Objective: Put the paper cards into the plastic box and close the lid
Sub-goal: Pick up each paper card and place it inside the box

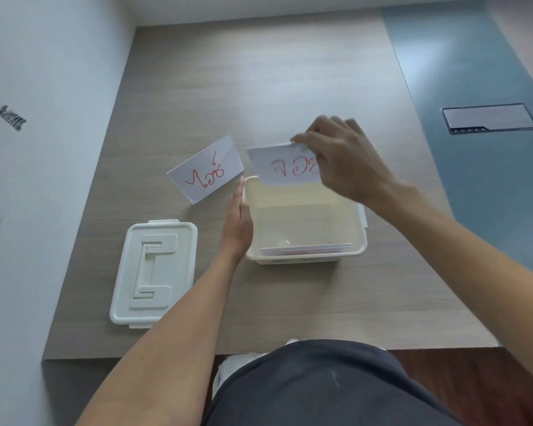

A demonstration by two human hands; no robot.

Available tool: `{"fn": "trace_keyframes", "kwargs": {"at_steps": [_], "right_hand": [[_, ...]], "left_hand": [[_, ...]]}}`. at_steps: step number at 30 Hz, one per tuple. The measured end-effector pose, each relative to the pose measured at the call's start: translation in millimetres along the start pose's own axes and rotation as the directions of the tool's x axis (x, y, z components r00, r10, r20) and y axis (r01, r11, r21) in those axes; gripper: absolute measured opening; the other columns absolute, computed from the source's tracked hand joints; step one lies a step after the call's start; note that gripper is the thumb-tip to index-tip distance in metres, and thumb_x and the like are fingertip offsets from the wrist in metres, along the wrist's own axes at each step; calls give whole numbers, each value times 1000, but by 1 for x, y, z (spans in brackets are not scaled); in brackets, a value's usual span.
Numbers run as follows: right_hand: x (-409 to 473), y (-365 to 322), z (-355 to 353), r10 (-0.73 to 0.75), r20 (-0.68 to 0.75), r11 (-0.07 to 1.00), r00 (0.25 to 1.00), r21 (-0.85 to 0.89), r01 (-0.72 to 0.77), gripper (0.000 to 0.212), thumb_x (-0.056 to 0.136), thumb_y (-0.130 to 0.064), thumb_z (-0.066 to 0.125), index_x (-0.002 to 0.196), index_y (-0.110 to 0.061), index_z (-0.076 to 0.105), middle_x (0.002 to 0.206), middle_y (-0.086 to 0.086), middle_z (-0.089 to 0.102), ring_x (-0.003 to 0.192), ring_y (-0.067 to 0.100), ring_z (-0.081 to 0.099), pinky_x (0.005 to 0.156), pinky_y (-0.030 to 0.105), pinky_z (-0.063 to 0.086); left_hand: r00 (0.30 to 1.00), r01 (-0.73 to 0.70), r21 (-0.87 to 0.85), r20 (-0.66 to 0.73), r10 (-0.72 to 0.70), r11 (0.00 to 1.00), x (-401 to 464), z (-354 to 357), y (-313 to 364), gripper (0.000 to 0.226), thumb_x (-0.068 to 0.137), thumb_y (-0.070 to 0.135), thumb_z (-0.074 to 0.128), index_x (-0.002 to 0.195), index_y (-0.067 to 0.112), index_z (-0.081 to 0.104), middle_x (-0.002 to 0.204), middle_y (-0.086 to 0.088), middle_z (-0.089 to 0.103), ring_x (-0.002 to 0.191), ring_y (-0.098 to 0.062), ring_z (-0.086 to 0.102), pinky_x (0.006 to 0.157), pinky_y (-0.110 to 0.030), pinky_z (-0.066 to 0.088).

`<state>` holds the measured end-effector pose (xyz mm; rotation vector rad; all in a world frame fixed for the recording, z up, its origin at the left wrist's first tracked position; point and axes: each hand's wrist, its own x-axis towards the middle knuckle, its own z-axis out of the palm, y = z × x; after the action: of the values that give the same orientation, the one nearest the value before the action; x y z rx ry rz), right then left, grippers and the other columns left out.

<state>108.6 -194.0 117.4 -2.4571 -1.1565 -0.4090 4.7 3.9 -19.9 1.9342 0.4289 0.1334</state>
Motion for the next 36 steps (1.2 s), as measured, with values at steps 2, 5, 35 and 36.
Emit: {"fn": "trace_keyframes", "kwargs": {"at_steps": [2, 5, 35, 36], "right_hand": [[-23, -11, 6, 19, 2, 1000, 1000, 17, -19, 36, 85, 4, 54, 116, -9, 68, 97, 9, 64, 87, 28, 58, 79, 36, 37], [-58, -20, 25, 55, 33, 996, 998, 69, -57, 39, 82, 7, 56, 114, -11, 69, 97, 6, 64, 89, 29, 60, 79, 39, 41], [-89, 70, 97, 701, 246, 638, 669, 203, -743, 44, 105, -35, 29, 137, -16, 50, 135, 13, 57, 126, 31, 51, 107, 51, 37], [-89, 68, 97, 701, 239, 636, 672, 217, -740, 42, 105, -34, 29, 135, -16, 52, 134, 12, 58, 126, 30, 52, 106, 50, 38]], "left_hand": [[1000, 17, -7, 0, -17, 1000, 1, 0, 0, 53, 102, 14, 22, 153, 27, 25, 152, 21, 26, 137, 10, 19, 108, -9, 13], [1000, 23, -19, 8, -23, 1000, 1, 0, -1, 53, 102, 14, 22, 153, 29, 25, 148, 25, 26, 135, 13, 19, 102, 0, 12], [999, 1, -16, -52, -2, 1000, 6, 1, 0, 49, 102, 17, 28, 148, 29, 39, 148, 19, 34, 133, 10, 32, 104, -3, 21], [996, 26, -25, -81, -28, 999, 9, -2, 0, 46, 100, 20, 31, 142, 29, 47, 143, 12, 41, 125, 10, 42, 102, -8, 28]]}}
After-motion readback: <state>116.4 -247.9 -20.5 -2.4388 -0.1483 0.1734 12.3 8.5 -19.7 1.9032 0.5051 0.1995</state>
